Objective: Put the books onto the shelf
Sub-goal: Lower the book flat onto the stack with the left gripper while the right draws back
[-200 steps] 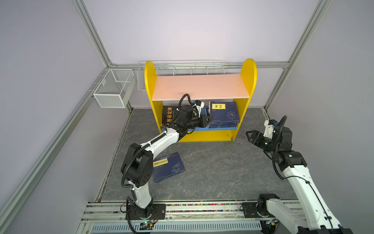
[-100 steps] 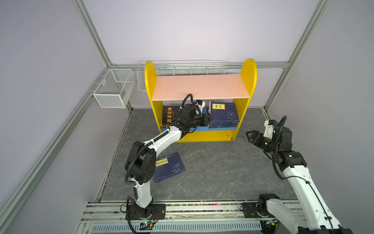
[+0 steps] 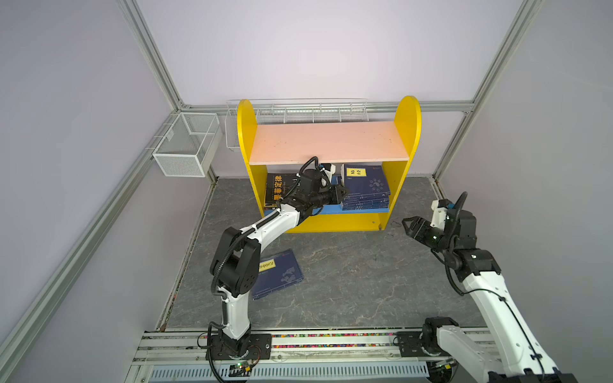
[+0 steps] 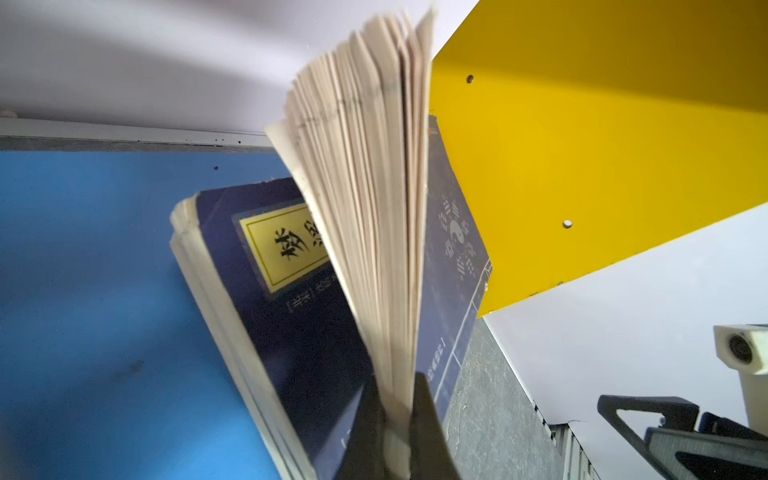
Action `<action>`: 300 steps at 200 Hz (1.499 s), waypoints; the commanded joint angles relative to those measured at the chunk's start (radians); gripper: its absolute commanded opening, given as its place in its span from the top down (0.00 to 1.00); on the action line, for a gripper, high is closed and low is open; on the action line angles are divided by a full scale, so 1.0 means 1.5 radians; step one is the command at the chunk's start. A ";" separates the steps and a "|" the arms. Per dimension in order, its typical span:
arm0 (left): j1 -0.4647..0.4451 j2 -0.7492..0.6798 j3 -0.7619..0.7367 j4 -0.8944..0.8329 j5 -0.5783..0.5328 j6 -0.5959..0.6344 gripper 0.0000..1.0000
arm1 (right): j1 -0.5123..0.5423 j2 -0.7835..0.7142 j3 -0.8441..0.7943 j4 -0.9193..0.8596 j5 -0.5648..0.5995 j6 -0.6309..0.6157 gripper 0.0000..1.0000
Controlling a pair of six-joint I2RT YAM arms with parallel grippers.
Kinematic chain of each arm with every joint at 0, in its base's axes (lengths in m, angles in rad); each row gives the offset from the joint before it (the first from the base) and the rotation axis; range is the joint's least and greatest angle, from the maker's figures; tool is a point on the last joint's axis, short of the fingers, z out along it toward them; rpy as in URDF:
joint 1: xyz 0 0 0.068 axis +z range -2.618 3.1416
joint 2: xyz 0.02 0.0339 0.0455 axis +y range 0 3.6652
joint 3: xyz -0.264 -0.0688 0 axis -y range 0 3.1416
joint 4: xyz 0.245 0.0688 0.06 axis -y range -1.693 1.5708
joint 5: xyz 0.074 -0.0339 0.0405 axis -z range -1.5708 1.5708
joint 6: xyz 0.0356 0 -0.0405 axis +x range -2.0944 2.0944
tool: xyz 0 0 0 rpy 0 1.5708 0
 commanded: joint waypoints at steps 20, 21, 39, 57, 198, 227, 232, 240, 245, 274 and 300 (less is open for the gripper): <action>0.002 -0.002 0.012 -0.035 0.040 -0.010 1.00 | -0.003 -0.005 -0.011 -0.003 -0.008 0.002 0.35; 0.003 -0.002 0.012 -0.036 0.040 -0.011 1.00 | -0.004 -0.005 -0.011 -0.003 -0.008 0.002 0.35; 0.003 -0.010 0.005 -0.046 0.041 -0.004 1.00 | -0.003 -0.003 -0.012 0.002 -0.011 0.006 0.35; 0.003 -0.012 0.000 -0.058 0.038 0.007 1.00 | -0.004 -0.003 -0.013 0.005 -0.014 0.009 0.35; -0.003 -0.001 0.027 -0.063 -0.050 -0.009 0.51 | -0.003 -0.013 -0.014 0.002 -0.025 0.007 0.35; -0.004 -0.012 0.045 -0.071 -0.094 0.003 0.38 | -0.003 -0.014 -0.015 0.006 -0.035 0.008 0.35; -0.004 -0.015 0.047 -0.070 -0.099 0.004 0.37 | -0.003 -0.014 -0.015 0.005 -0.036 0.008 0.35; -0.004 -0.019 0.047 -0.071 -0.114 0.005 0.35 | -0.003 -0.014 -0.014 0.004 -0.038 0.007 0.35; -0.006 -0.021 0.048 -0.070 -0.121 0.007 0.34 | -0.004 -0.016 -0.014 0.003 -0.039 0.006 0.35; -0.009 -0.020 0.068 -0.093 -0.148 0.026 0.29 | -0.003 -0.010 -0.012 0.003 -0.047 -0.006 0.35; -0.014 -0.029 0.057 -0.089 -0.154 0.038 0.28 | 0.013 0.017 0.000 0.011 -0.075 -0.023 0.41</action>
